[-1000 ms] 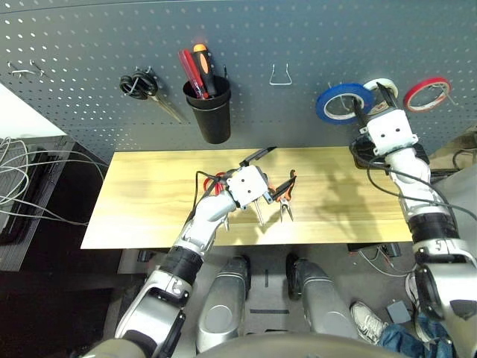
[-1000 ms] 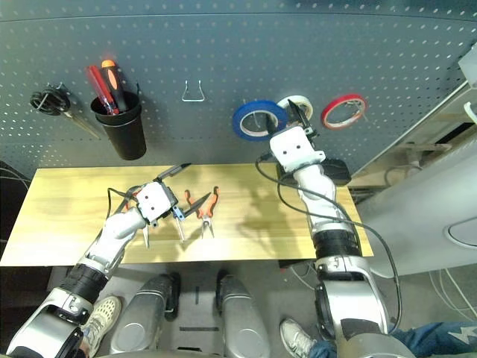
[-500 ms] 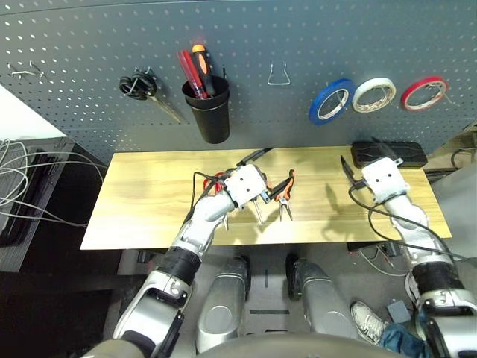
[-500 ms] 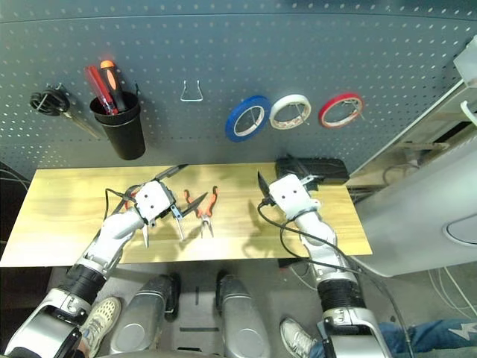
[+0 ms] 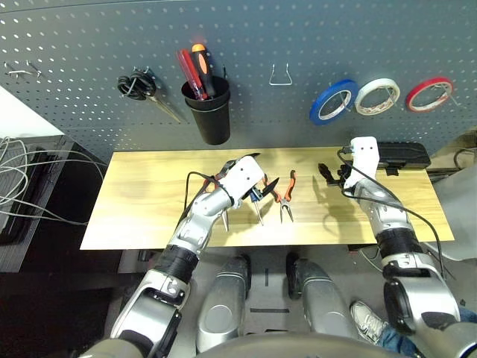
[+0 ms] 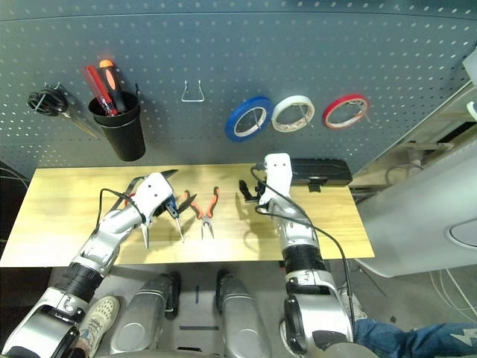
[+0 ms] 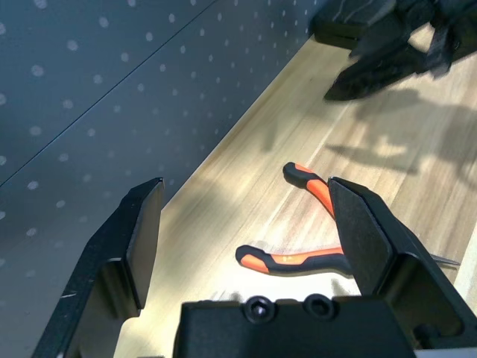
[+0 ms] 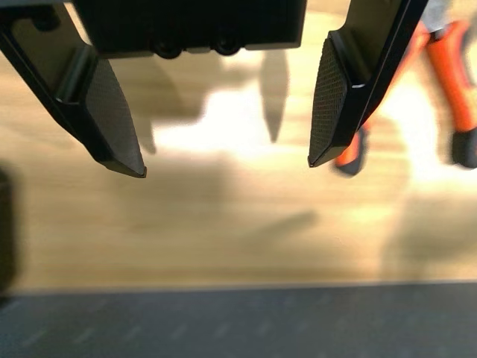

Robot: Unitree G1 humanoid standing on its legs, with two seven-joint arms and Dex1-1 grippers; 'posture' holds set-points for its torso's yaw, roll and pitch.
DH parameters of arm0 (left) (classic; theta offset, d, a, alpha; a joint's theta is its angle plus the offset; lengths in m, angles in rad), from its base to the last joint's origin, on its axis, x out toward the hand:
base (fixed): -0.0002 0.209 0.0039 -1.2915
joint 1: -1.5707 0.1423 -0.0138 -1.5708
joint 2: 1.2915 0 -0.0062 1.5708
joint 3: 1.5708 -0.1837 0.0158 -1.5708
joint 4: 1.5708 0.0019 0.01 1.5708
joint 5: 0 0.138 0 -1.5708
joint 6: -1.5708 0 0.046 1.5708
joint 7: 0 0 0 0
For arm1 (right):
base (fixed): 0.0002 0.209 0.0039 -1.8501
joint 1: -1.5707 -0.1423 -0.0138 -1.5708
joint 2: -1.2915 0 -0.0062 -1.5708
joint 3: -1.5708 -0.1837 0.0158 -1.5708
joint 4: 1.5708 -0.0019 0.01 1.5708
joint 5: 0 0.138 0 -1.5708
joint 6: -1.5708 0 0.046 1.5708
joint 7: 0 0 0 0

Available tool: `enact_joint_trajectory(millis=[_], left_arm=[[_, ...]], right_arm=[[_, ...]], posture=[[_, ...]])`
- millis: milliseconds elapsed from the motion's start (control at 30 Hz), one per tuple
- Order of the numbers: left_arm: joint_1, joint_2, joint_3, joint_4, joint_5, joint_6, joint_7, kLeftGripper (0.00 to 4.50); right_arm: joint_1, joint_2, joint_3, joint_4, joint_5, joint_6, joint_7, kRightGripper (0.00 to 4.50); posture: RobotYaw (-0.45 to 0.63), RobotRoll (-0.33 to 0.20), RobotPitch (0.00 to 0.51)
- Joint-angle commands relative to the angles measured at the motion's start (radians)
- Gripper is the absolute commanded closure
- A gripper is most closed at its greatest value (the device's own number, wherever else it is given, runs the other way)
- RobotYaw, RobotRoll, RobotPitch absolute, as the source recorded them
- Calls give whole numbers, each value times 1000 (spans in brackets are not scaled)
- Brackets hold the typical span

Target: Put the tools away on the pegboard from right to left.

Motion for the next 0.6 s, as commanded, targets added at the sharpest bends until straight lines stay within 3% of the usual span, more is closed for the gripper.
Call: enact_joint_trajectory(millis=[33, 300, 600], left_arm=[[48, 2, -10, -37, -6, -6, -15, 0], [103, 7, 10, -97, 1, 2, 16, 0], [152, 18, 21, -145, 7, 22, 43, 0]], right_arm=[[-21, 16, -3, 23, 21, 85, -3, 24], [-137, 50, -5, 164, 23, 148, -30, 24], [-213, 64, 36, 274, -13, 193, -46, 24]], posture=[[205, 0, 294], [246, 0, 348], [278, 0, 353]])
